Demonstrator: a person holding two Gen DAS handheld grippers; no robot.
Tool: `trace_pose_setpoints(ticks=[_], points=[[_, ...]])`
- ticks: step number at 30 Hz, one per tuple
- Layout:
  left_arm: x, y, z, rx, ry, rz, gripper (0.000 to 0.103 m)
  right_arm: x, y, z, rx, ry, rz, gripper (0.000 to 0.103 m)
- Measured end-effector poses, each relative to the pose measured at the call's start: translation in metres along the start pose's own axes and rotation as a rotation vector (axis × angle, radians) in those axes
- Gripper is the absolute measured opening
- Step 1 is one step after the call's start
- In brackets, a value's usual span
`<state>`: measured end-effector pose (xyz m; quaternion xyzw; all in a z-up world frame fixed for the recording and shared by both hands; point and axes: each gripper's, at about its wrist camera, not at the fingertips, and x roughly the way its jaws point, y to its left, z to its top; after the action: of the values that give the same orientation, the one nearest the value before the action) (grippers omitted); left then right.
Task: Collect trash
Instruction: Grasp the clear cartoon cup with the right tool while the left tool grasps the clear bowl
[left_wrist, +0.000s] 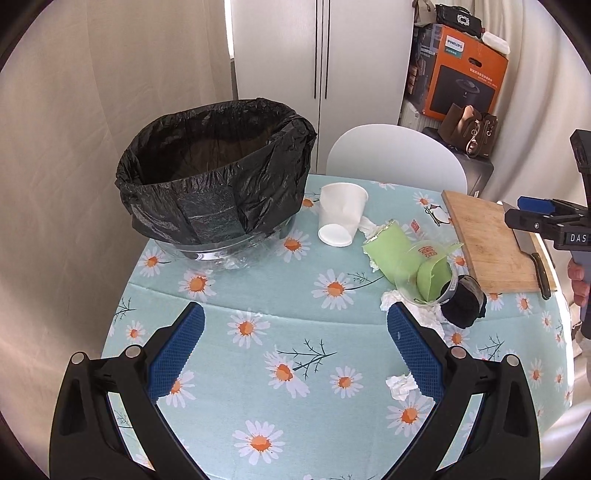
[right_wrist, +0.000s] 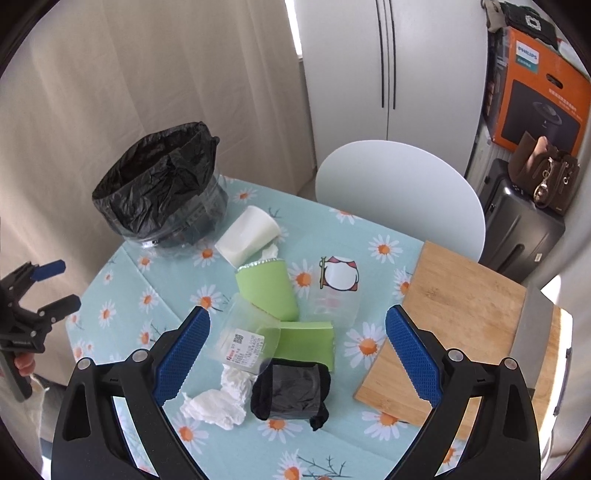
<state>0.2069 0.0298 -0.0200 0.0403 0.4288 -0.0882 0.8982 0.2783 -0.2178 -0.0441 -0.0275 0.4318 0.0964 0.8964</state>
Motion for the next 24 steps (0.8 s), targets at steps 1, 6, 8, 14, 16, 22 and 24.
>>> trace_pose_setpoints(ticks=[1,6,8,14,16,22,24], points=[[0.003,-0.002,-0.001,-0.004,0.008,-0.025,0.097,0.003,-0.002,0.000,0.000,0.011,-0.010,0.092],[0.023,-0.018,-0.001,0.051,0.030,-0.092,0.097,0.016,-0.013,-0.001,0.029,0.043,-0.021,0.092],[0.033,-0.025,0.001,0.088,0.031,-0.097,0.097,0.022,-0.016,0.000,0.033,0.058,-0.029,0.092],[0.062,-0.045,0.010,0.147,0.050,-0.175,0.097,0.046,-0.027,0.006,0.049,0.100,-0.026,0.092],[0.071,-0.053,0.011,0.169,0.052,-0.195,0.097,0.058,-0.031,0.009,0.059,0.114,-0.019,0.092],[0.099,-0.075,0.013,0.221,0.103,-0.263,0.097,0.095,-0.040,0.018,0.064,0.160,-0.002,0.092],[0.104,-0.083,0.012,0.248,0.115,-0.308,0.097,0.108,-0.041,0.019,0.066,0.176,0.004,0.092]])
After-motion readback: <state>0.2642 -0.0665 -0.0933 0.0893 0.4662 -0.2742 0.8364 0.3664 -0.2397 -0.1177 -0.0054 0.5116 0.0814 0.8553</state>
